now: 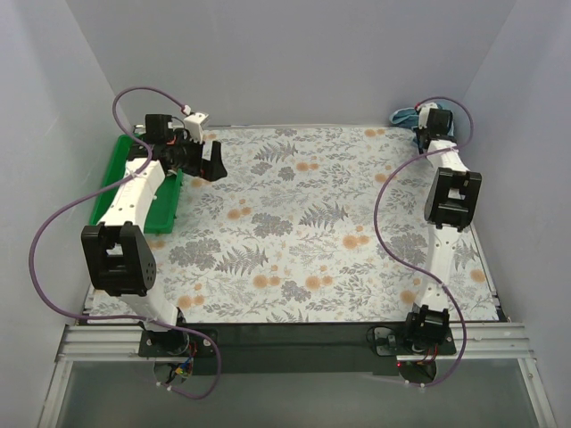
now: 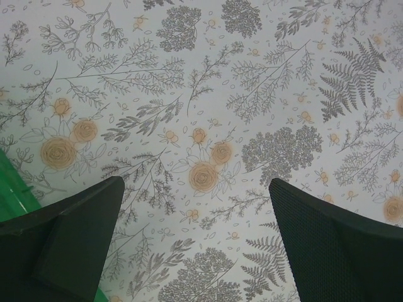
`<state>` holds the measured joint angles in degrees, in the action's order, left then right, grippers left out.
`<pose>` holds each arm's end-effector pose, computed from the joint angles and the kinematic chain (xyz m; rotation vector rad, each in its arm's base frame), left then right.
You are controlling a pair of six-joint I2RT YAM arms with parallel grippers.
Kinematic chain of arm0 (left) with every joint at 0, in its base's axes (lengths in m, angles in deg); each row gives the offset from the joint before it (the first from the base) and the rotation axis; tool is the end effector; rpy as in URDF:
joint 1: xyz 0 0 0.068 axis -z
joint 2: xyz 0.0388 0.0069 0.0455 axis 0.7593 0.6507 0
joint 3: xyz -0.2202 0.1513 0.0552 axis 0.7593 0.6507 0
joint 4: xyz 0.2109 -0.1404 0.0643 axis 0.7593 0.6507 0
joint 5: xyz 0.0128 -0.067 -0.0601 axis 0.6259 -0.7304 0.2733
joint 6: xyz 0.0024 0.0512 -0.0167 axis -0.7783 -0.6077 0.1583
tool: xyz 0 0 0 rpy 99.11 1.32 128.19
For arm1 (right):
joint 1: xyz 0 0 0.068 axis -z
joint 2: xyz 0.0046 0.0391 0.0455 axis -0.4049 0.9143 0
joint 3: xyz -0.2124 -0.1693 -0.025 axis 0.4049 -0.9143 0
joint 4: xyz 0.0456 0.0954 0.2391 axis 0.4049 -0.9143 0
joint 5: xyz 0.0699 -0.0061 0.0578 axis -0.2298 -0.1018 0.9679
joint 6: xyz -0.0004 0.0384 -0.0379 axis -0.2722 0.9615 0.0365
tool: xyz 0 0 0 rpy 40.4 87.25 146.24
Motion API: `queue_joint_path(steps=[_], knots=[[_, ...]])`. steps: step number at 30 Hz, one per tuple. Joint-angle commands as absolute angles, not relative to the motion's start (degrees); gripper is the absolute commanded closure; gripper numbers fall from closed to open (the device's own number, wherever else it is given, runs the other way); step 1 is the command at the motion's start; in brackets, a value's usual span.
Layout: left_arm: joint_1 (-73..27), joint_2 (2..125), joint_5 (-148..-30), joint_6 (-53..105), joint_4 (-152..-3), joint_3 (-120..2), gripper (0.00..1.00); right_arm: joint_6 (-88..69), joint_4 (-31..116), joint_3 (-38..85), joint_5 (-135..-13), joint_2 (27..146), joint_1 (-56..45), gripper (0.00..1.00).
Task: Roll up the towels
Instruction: Move the towel to the center of the board
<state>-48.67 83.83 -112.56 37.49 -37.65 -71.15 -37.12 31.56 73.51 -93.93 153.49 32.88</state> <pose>0.3671 -0.0235 0.3065 -0.2085 2.4254 -0.8637 0.5754 -0.0988 0.1550 -0.1028 2.1925 -0.5293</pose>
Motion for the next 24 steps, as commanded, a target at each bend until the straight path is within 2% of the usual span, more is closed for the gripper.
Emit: queue_joint_path(steps=[1,8,11,13,19,20,21,22,24], knots=[[-48.44,82.86,-113.66,37.58,-36.65,-73.76,0.02,-38.95,28.37,70.49,-86.18,147.49,32.94,0.99],[-48.44,80.48,-114.80,36.00,-36.74,-73.67,0.02,-52.57,24.05,42.31,-73.94,120.43,23.99,0.99],[-48.44,78.73,-115.15,34.95,-36.13,-73.06,0.02,-53.72,15.63,37.18,-66.74,111.64,18.20,0.99],[-48.44,77.41,-115.94,34.07,-35.07,-72.80,0.02,-52.76,9.92,32.70,-63.04,106.71,15.64,0.99],[-48.44,75.12,-118.49,30.82,-31.91,-68.58,0.02,-40.73,7.34,17.07,-54.00,97.12,1.59,0.99],[-48.35,74.77,-118.76,30.47,-31.65,-67.71,0.02,-39.49,7.34,15.64,-52.75,96.42,-2.53,0.95],[-48.35,74.42,-118.85,29.85,-31.03,-65.69,0.02,-37.66,6.99,14.32,-51.61,95.02,-4.31,0.86],[-48.35,73.46,-119.89,29.06,-30.59,-64.63,0.02,-37.46,6.55,12.66,-49.16,94.40,-5.80,0.69],[-47.48,72.58,-120.17,27.92,-29.89,-61.30,0.02,-37.37,5.32,11.41,-46.95,92.03,-6.79,0.50]])
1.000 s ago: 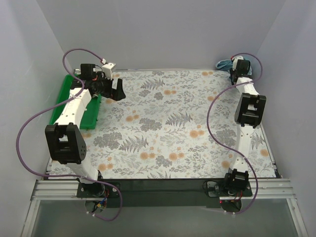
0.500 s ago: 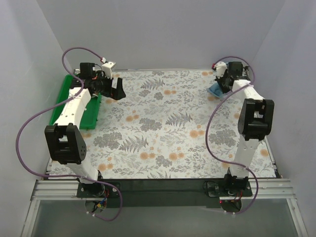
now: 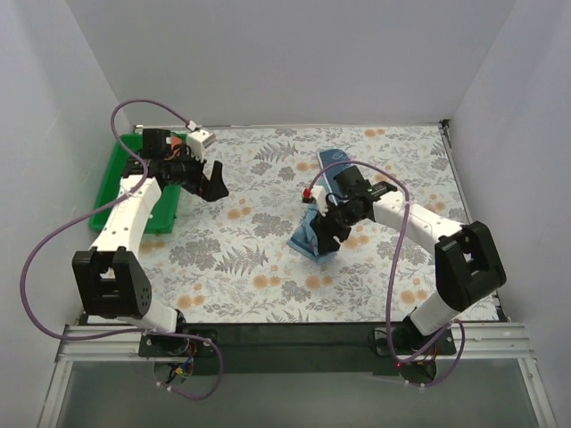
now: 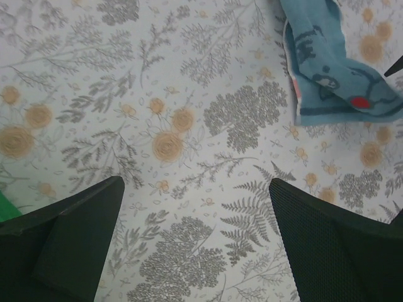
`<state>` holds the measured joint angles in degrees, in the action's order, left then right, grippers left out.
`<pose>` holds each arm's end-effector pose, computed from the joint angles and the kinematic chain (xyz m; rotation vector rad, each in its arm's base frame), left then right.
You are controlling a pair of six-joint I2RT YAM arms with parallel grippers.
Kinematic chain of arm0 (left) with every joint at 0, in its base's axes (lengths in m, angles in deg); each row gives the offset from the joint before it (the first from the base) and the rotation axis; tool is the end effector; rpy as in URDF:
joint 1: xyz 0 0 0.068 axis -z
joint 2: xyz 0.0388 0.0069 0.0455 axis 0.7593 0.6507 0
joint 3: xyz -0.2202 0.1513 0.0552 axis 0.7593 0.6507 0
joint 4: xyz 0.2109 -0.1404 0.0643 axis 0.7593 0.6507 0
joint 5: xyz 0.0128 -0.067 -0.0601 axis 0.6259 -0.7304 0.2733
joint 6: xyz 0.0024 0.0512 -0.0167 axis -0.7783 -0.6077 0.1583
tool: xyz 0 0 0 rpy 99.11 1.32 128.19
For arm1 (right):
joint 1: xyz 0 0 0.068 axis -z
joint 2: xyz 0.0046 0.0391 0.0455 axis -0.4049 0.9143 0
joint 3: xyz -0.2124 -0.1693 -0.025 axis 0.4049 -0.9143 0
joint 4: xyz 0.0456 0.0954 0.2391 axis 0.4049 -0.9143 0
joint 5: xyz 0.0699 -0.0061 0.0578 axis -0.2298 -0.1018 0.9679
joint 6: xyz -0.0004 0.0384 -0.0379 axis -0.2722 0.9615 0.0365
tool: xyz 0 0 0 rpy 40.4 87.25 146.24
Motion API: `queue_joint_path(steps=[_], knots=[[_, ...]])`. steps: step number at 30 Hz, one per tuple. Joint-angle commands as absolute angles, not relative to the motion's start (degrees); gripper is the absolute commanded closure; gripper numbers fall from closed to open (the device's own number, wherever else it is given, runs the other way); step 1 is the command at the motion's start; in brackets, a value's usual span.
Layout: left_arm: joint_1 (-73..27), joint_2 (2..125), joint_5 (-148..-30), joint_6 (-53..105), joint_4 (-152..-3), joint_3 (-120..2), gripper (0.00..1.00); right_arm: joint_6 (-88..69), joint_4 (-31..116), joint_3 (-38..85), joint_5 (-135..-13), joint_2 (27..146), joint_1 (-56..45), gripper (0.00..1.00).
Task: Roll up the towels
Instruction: Move the towel to the center of the board, then flatten the towel
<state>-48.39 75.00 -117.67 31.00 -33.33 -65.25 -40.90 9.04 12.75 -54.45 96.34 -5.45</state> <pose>0.3224 -0.0271 0.3202 -0.0321 2.4204 -0.9277 0.2742 0.1728 0.2328 -1.3142 2.2106 0.6483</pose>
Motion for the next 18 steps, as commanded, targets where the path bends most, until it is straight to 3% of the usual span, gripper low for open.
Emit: queue_joint_path(steps=[1,6,12,14,16,18], knots=[[-46.78,71.88,-120.08,26.61,-29.88,-60.15,0.02,-37.63,4.97,11.50,-47.37,91.06,-6.70,0.41],[-41.59,70.55,-119.98,25.01,-31.55,-54.43,0.13,-37.03,4.88,14.04,-53.00,86.92,-0.56,0.39],[-39.74,72.92,-120.78,26.59,-34.62,-53.54,0.17,-29.03,4.97,14.57,-59.16,95.24,5.69,0.53],[-39.56,73.80,-120.52,26.94,-35.07,-54.16,0.17,-26.93,5.05,14.05,-56.44,97.28,6.40,0.49],[-39.12,74.50,-119.73,27.12,-35.95,-54.16,0.16,-24.46,6.28,13.87,-55.47,99.66,6.40,0.40],[-38.42,74.94,-119.73,26.77,-36.73,-53.90,0.16,-22.18,9.51,14.05,-56.51,101.24,6.40,0.40]])
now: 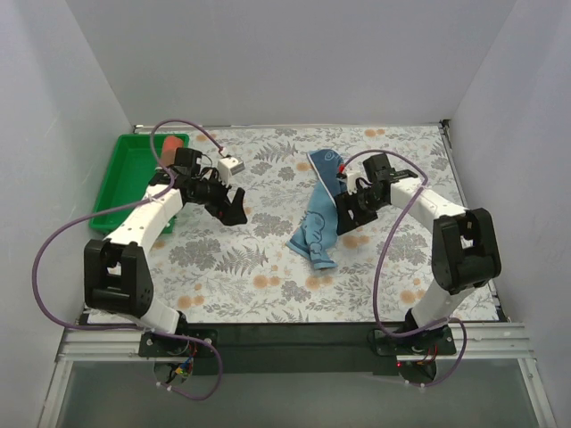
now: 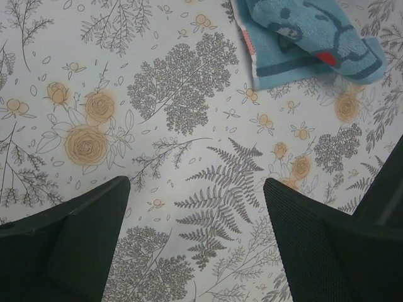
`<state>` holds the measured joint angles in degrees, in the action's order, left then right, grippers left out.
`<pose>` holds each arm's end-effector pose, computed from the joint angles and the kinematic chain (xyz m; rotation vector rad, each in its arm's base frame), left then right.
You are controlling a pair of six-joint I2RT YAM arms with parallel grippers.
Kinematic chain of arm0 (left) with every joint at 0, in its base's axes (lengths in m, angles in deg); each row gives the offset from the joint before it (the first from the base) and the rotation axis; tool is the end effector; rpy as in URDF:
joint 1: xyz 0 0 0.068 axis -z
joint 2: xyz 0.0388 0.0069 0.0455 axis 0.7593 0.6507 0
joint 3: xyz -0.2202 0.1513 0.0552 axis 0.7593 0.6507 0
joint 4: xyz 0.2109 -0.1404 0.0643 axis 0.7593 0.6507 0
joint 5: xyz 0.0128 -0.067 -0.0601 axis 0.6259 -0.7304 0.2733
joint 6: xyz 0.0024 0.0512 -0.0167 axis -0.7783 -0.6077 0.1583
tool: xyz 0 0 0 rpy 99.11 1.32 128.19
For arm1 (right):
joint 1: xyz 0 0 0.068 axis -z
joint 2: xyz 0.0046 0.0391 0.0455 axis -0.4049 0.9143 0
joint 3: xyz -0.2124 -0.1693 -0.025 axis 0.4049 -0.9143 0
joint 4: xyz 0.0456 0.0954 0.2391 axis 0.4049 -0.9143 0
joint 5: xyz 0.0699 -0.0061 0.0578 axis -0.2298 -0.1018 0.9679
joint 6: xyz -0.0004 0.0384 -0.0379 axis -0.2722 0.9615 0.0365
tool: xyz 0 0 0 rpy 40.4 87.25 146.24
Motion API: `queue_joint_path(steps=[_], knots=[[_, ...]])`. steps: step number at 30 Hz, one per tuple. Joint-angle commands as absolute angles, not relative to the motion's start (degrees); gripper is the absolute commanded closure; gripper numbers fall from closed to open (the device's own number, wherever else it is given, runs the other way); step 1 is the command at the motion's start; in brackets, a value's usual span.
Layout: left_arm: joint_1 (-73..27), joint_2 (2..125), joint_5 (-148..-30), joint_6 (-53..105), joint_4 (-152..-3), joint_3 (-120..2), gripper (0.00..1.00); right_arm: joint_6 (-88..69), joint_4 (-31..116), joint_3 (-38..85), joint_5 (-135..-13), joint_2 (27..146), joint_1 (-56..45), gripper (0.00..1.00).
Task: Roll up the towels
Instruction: Flatten the towel
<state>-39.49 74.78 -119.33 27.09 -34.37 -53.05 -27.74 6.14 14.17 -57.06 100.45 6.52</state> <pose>0.2961 -0.0743 0.2572 0.1773 2.6080 -1.0274 0.3114 0.1129 0.2149 -0.7901 2.5593 0.6119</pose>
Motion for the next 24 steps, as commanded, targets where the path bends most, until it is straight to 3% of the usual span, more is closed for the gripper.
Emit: queue_joint_path(steps=[1,7,9,14,15,16,20,24], knots=[[-37.98,75.64,-119.73,26.68,-36.83,-53.81,0.17,-21.65,10.49,14.22,-57.82,101.59,6.48,0.41],[-31.22,78.89,-117.80,27.47,-39.72,-50.65,0.25,-18.74,13.75,18.52,-62.21,108.18,6.57,0.41],[-28.15,81.26,-116.48,28.17,-41.39,-50.47,0.34,-18.83,15.07,19.14,-63.37,110.29,6.49,0.43],[-20.76,86.63,-114.54,29.76,-45.43,-51.70,0.35,-18.91,17.35,21.69,-62.41,114.16,6.57,0.48],[-19.97,88.46,-114.02,29.85,-46.05,-52.05,0.35,-19.09,17.44,21.95,-61.45,115.30,6.66,0.53],[-18.31,89.35,-113.58,30.02,-46.75,-53.18,0.36,-19.09,17.36,22.13,-60.83,115.74,7.27,0.69],[-15.14,93.92,-108.94,31.42,-50.79,-55.12,0.37,-18.83,16.75,20.82,-56.18,115.31,11.13,0.99],[-12.85,97.97,-106.64,32.39,-52.73,-56.88,0.39,-21.10,14.29,19.94,-55.29,113.03,17.46,0.99]])
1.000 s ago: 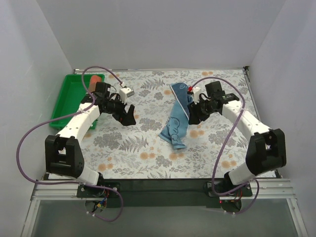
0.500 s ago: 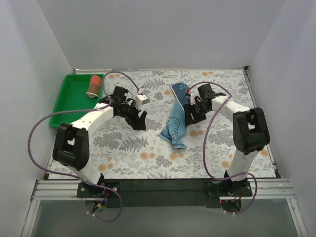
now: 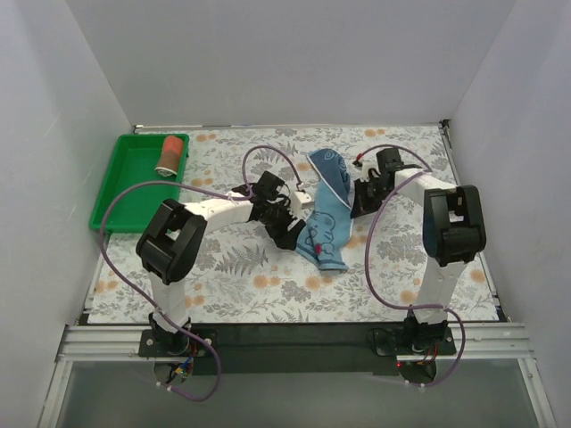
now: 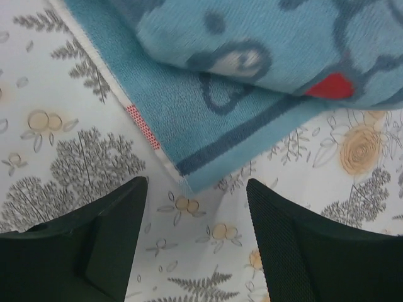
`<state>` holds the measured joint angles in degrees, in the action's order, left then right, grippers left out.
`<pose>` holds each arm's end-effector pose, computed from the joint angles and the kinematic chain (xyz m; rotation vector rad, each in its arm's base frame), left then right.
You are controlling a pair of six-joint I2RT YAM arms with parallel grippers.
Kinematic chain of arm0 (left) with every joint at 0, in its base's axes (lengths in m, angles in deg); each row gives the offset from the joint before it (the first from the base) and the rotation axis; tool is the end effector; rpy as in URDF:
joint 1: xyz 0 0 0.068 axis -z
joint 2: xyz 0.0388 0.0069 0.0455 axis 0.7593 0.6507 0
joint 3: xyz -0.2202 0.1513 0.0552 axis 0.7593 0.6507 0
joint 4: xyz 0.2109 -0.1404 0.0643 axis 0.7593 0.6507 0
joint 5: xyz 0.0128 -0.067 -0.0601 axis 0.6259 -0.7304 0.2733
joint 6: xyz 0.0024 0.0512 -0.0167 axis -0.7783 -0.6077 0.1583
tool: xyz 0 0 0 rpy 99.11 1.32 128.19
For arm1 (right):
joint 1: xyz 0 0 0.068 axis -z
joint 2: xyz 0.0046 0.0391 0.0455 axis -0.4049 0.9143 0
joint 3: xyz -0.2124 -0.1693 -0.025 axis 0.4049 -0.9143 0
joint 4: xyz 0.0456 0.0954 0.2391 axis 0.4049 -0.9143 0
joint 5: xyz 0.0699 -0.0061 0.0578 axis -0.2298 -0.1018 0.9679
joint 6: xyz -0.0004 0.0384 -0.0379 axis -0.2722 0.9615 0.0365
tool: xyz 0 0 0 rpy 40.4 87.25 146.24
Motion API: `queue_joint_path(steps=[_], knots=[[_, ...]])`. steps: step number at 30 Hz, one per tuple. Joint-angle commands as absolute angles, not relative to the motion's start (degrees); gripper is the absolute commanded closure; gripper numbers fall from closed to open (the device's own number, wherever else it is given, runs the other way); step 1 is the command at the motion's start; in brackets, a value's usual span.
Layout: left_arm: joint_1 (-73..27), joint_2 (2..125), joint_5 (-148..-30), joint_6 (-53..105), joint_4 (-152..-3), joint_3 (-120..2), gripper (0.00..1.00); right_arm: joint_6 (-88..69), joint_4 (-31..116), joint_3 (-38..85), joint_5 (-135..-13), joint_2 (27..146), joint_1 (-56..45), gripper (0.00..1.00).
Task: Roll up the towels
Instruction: Flatten the towel
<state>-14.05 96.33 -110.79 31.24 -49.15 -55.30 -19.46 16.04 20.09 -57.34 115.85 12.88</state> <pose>0.2932 -0.2299 0.1568 0.6266 2.7782 -0.9555 0.3768 0.0882 0.1603 -0.4582 2.6381 0.6147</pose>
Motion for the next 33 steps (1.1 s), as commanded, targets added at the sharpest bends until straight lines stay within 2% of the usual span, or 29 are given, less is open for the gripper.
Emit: queue_joint_path(steps=[1,4,9,12,15,16,19,21,25,26,27,33], knots=[[-12.23,99.28,-105.93,32.57,-53.17,-56.97,0.39,-21.72,13.76,19.67,-55.29,112.50,19.82,0.99],[-11.09,101.48,-106.10,33.36,-54.23,-57.85,0.43,-24.62,10.69,19.06,-54.41,110.92,22.91,0.99],[-9.51,104.56,-106.98,34.07,-54.23,-58.55,0.63,-26.65,8.22,15.99,-53.79,109.24,23.36,0.99],[-9.15,105.53,-107.33,34.50,-54.14,-58.64,0.67,-26.65,7.78,13.09,-53.44,109.42,23.36,0.99],[-9.15,104.83,-109.43,34.50,-54.76,-58.38,0.63,-26.56,7.60,10.71,-54.23,109.33,23.36,0.99],[-9.07,104.39,-110.14,34.68,-54.93,-58.21,0.56,-26.56,7.60,10.45,-54.41,109.24,23.36,0.99],[-8.02,105.00,-110.68,35.30,-55.37,-58.47,0.46,-26.12,7.78,10.27,-53.89,108.72,23.36,0.99],[-7.40,106.05,-109.80,35.03,-55.29,-59.34,0.46,-26.30,7.51,10.44,-51.18,108.02,23.36,0.99],[-7.13,109.04,-106.65,34.95,-53.36,-61.19,0.70,-26.83,7.16,9.48,-44.41,104.07,23.27,0.99],[-7.22,109.31,-105.85,34.33,-52.48,-61.37,0.90,-26.74,7.25,9.04,-42.65,101.62,23.27,0.99],[-7.39,109.40,-105.06,33.55,-52.12,-61.28,1.00,-26.74,7.08,8.51,-38.63,100.47,23.36,0.99],[-13.18,105.46,-109.26,32.40,-51.94,-61.02,1.00,-21.12,8.91,3.06,-26.14,92.20,23.27,0.99]])
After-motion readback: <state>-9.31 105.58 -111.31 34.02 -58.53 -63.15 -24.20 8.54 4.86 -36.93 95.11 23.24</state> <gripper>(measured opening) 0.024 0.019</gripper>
